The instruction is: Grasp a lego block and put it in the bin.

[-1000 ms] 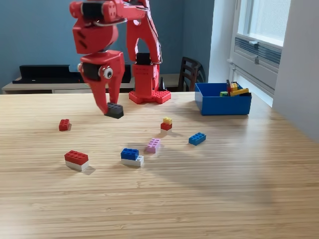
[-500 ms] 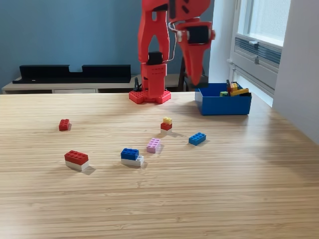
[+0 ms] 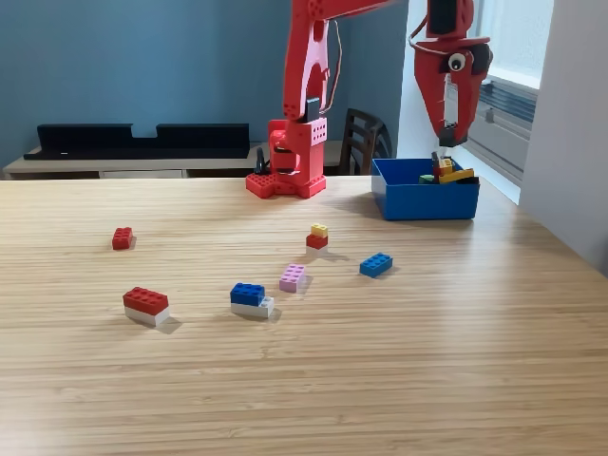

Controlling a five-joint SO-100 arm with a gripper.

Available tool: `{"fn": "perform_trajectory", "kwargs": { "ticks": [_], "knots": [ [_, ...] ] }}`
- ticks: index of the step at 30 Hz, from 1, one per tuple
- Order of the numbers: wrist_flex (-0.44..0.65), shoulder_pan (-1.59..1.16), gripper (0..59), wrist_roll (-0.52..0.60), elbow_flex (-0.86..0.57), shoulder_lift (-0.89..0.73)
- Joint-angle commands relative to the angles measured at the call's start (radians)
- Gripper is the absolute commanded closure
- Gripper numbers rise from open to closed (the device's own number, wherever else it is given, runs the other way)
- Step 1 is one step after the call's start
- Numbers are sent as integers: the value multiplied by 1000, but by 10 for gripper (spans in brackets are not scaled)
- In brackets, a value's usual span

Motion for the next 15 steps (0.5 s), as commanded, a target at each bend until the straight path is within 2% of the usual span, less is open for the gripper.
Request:
{"fn": "perform_trajectory", "kwargs": {
  "ticks": [1, 15],
  "knots": [
    [23, -92, 586, -41, -17, 86],
    [23, -288, 586, -118, 57, 92]
  ]
}}
